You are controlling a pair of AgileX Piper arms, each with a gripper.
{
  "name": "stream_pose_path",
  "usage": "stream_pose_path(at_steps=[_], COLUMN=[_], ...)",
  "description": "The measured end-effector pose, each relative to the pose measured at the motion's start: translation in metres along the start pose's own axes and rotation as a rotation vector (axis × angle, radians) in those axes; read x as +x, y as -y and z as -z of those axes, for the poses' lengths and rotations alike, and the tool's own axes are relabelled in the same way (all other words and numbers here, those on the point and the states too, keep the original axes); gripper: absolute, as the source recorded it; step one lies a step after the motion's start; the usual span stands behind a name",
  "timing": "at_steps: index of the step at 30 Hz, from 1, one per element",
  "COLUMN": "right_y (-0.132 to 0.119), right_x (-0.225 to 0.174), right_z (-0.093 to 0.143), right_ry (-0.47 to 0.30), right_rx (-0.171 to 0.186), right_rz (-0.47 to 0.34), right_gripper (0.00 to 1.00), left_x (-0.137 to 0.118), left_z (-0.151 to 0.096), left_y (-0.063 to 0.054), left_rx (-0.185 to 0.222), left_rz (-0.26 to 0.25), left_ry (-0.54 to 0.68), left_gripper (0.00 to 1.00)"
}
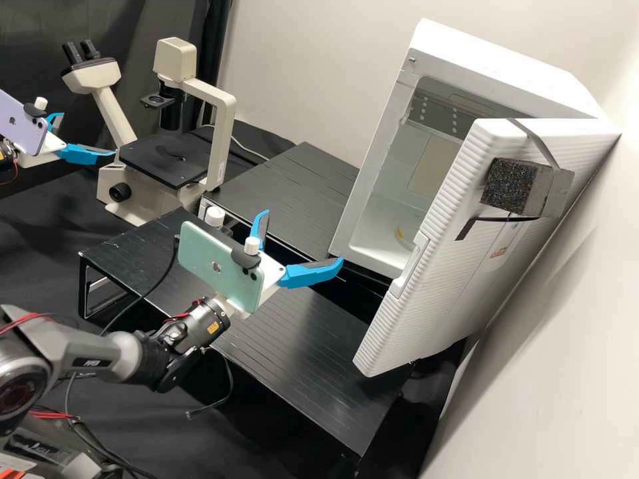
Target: Close the incubator door.
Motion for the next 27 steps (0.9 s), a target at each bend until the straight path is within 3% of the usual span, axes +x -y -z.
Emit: stream_pose_path(at_steps=[5, 6, 7, 14, 21, 27], right_y=[-0.022, -0.026, -0.032, -0.056, -0.055, -0.049], right_x=[-0.009, -0.011, -0.013, -0.019, -0.004, 0.022], right_z=[-0.017, -0.021, -0.027, -0.058, -0.071, -0.082], right_ry=[0.053, 0.071, 0.098, 0.212, 0.241, 0.271], right_rx=[0.014, 0.003, 0.027, 0.079, 0.092, 0.073], right_rz=[-0.066, -0.079, -0.101, -0.201, -0.185, -0.169], right_gripper=[1.0, 1.0, 1.0, 1.0, 1.0, 1.0], left_x=[0.0, 0.0, 0.0, 0.0, 0.0, 0.0], left_z=[0.0, 0.0, 0.0, 0.0, 0.0, 0.0], left_y=[0.0, 0.0, 0.0, 0.0, 0.0, 0.0], left_rx=[0.0, 0.0, 0.0, 0.0, 0.0, 0.0], left_rz=[0.0, 0.0, 0.0, 0.0, 0.0, 0.0], left_ry=[0.0, 0.0, 0.0, 0.0, 0.0, 0.0], left_gripper=[1.0, 1.0, 1.0, 1.0, 1.0, 1.0])
